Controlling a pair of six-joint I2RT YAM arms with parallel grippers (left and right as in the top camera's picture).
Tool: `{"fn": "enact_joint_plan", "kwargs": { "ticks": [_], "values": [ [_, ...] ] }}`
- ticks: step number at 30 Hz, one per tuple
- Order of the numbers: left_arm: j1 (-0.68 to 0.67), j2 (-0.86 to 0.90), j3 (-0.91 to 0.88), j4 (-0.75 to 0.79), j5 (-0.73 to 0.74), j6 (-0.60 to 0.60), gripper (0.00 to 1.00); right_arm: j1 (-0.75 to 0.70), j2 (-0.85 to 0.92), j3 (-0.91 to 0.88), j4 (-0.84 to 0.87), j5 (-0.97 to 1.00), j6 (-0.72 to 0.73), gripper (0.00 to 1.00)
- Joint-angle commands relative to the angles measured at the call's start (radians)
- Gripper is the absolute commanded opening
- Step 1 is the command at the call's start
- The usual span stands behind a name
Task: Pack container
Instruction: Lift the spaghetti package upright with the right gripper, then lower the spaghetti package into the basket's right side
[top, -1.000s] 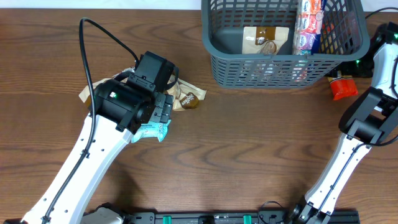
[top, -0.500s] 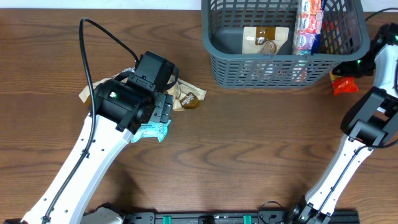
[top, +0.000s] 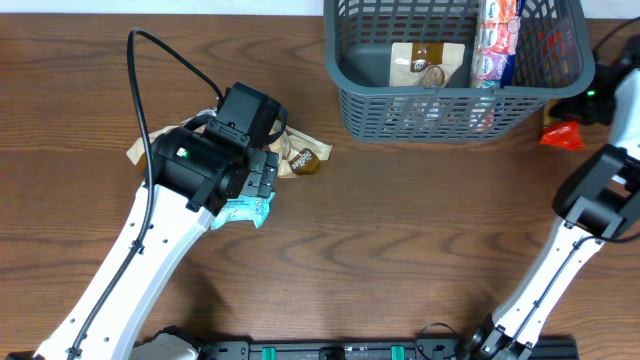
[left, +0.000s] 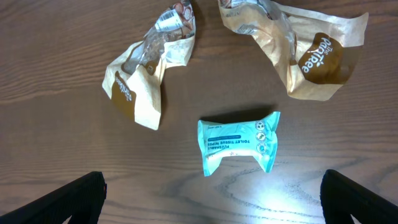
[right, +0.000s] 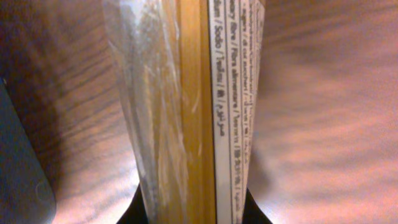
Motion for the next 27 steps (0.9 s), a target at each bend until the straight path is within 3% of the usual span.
{"fn": "enact_joint_plan", "kwargs": {
  "ticks": [1, 9, 18, 22, 27],
  "values": [
    [0.005, 0.007, -0.004, 0.000, -0.003, -0.012, 0.99, -0.066, -0.115, 0.163, -0.018, -0.006, 0.064, 0.02],
    [0.005, 0.008, -0.004, 0.001, -0.003, -0.012, 0.99, -0.081, -0.371, 0.254, -0.095, -0.051, 0.114, 0.01],
    [0.005, 0.008, -0.004, 0.001, -0.003, -0.011, 0.99, 0.056, -0.705, 0.256, 0.000, -0.285, 0.133, 0.02],
    [0.005, 0.008, -0.004, 0.000, -0.003, -0.012, 0.99, 0.178, -0.772, 0.256, 0.023, -0.241, 0.129, 0.01],
    [0.005, 0.008, -0.004, 0.000, -0.003, -0.012, 0.99, 0.304, -0.757, 0.245, -0.090, -0.033, 0.085, 0.02]
  ]
}}
